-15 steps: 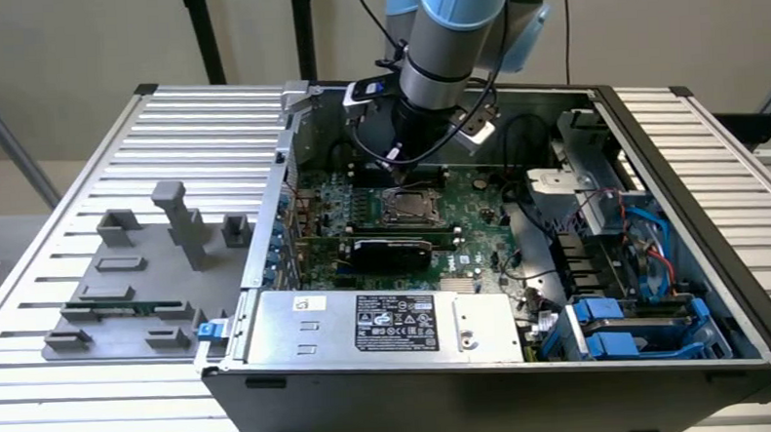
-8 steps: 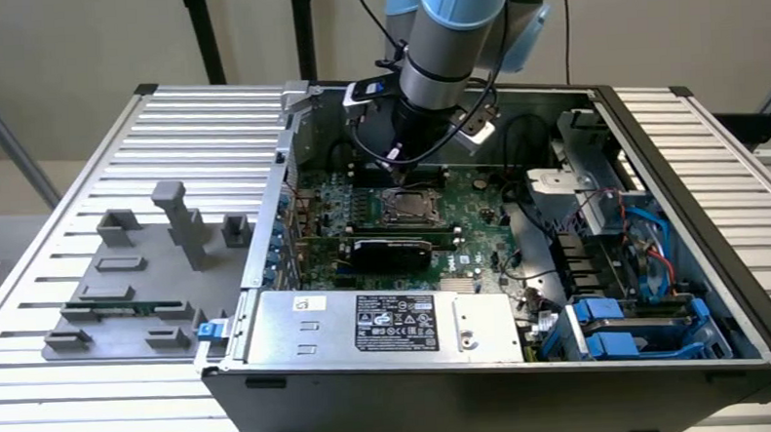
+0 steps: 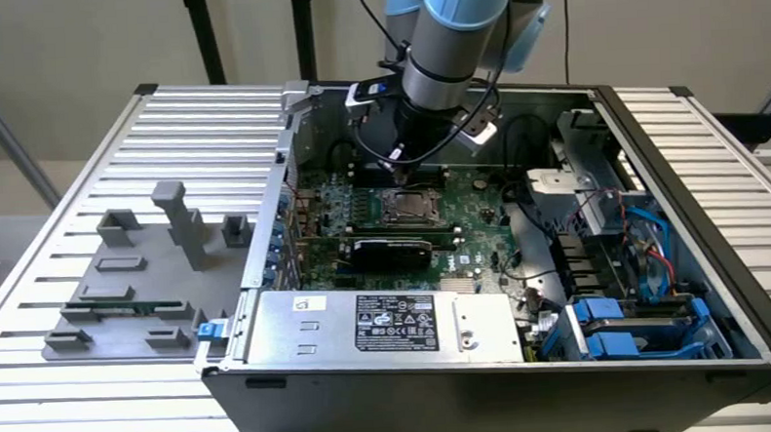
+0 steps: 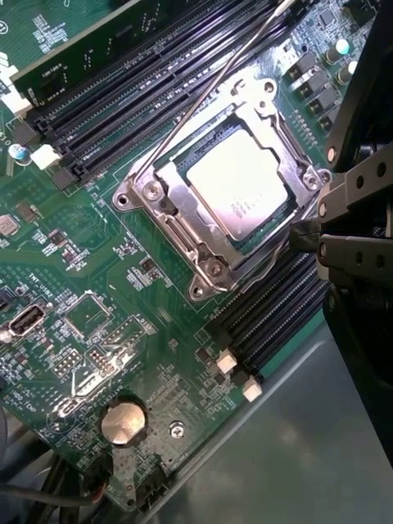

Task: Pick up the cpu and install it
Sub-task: 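Install the first cpu locking lever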

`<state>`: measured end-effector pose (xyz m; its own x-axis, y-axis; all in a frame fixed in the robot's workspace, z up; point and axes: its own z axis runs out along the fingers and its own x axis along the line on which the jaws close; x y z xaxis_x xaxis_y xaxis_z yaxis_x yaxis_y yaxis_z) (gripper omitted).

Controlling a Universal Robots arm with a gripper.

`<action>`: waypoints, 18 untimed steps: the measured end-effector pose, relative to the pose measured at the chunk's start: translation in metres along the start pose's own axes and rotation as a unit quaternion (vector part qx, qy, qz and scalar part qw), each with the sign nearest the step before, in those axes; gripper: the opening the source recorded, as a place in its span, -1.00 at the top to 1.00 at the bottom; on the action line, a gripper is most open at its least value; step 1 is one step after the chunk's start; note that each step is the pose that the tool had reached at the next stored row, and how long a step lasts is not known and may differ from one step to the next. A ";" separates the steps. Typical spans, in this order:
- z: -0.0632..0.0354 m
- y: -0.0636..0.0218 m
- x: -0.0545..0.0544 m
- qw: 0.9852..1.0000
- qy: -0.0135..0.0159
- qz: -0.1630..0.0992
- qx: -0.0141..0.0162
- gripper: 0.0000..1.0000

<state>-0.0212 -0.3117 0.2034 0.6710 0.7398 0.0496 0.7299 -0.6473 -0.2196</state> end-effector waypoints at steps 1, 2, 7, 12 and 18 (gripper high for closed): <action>0.0000 0.0005 0.000 1.000 0.000 0.001 0.000 0.79; -0.0001 0.0011 0.001 1.000 0.000 0.001 0.000 0.79; -0.0004 0.0042 0.004 1.000 0.000 0.003 0.000 0.79; -0.0007 0.0075 0.007 1.000 0.001 0.004 0.000 0.79; -0.0007 0.0066 0.006 1.000 0.001 0.004 -0.001 0.79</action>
<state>-0.0123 -0.3117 0.2029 0.6773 0.7340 0.0489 0.7243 -0.6538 -0.2190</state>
